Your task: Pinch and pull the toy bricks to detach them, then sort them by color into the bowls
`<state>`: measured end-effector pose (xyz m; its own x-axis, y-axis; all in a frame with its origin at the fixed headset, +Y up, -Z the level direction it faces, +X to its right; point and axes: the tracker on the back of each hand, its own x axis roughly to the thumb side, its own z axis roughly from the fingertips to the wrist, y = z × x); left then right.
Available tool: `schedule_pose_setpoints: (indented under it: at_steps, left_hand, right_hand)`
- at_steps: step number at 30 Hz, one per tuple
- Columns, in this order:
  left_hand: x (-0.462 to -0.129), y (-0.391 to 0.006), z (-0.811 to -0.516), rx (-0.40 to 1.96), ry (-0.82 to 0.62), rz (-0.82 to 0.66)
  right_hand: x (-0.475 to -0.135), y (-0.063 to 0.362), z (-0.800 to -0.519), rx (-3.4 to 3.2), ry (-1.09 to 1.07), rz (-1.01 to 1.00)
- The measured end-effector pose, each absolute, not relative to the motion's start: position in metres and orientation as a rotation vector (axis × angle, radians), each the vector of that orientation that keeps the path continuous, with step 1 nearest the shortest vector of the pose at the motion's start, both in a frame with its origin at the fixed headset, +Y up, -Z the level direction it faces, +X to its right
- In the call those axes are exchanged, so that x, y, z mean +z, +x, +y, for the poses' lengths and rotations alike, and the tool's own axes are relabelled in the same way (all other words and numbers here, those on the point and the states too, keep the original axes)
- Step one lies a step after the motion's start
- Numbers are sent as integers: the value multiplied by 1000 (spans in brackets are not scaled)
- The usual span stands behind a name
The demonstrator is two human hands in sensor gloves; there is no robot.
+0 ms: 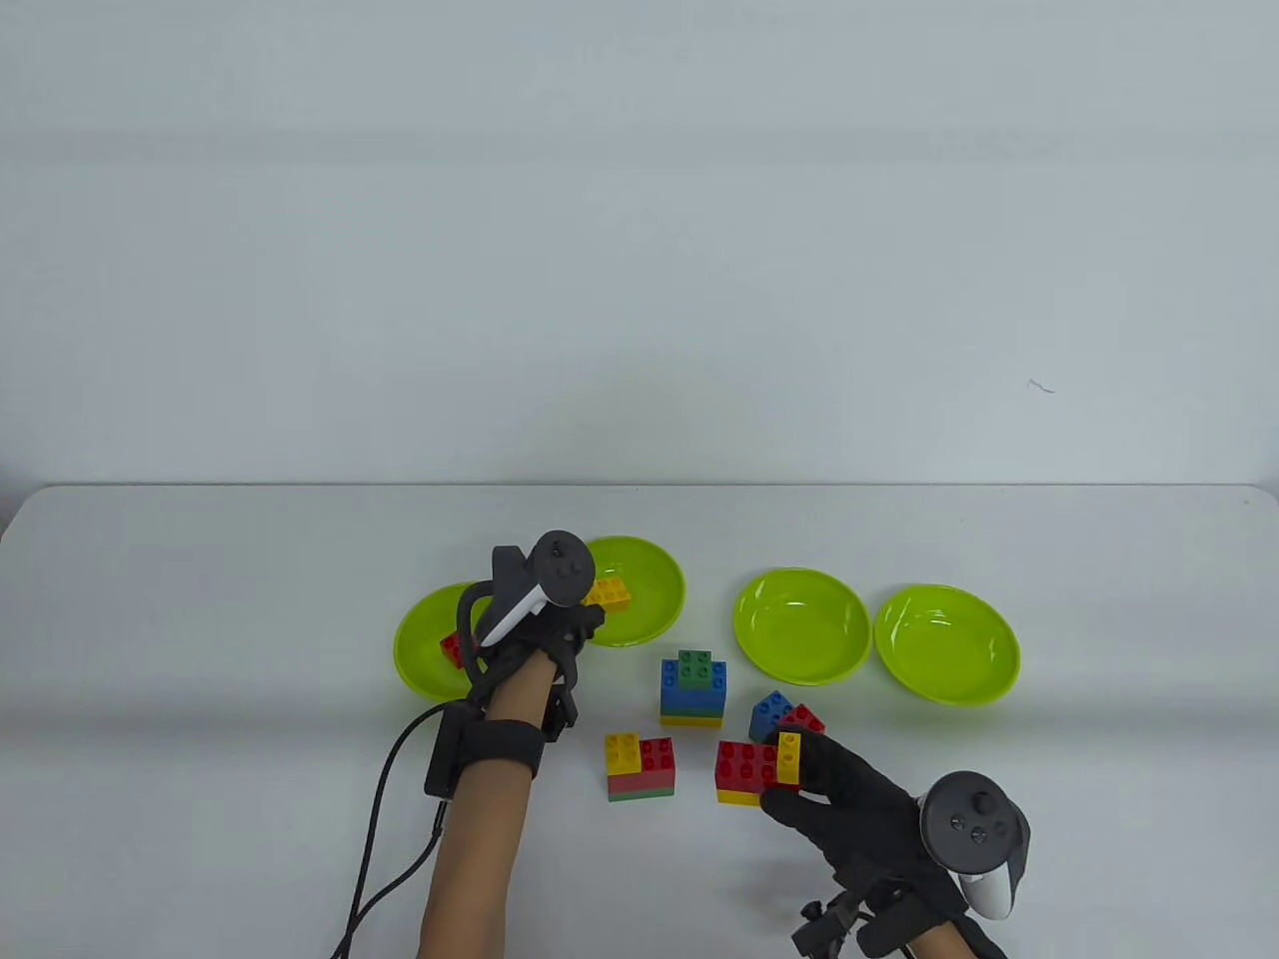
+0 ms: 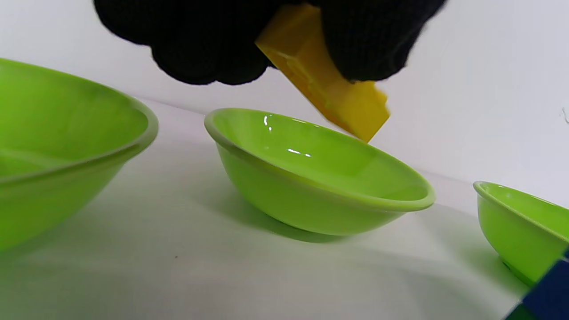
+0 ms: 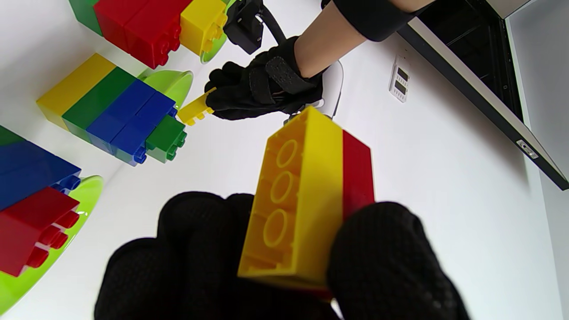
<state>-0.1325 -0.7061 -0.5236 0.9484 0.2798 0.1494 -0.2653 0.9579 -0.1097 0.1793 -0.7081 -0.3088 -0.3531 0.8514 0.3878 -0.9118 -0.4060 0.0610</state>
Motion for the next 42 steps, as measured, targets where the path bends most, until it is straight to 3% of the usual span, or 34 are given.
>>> schedule_pose_setpoints:
  at_steps: [5,9,13,21,29,37,42]
  left_hand:
    - [-499,-136,-681,397,-23,-280]
    - [-451,-131,-652,617,83,-428]
    - [-400,-113,-634,702,96,-590]
    - [-323,-68,-635,765,133,-826]
    - [-322,-49,-658,638,79,-866]
    - [-315,-47,-656,593,221,-869]
    - [-314,-48,-651,619,231,-859]
  right_hand:
    - [-310,178,-712,1958,450,-182]
    - [-311,176,-714,1959,448,-174]
    - [-307,173,-712,1972,452,-192]
    - [-301,162,-714,1974,472,-161]
    - [-297,156,-711,2002,495,-166]
    - [-292,153,-709,2047,419,-225]
    - [-291,154,-706,2049,419,-246]
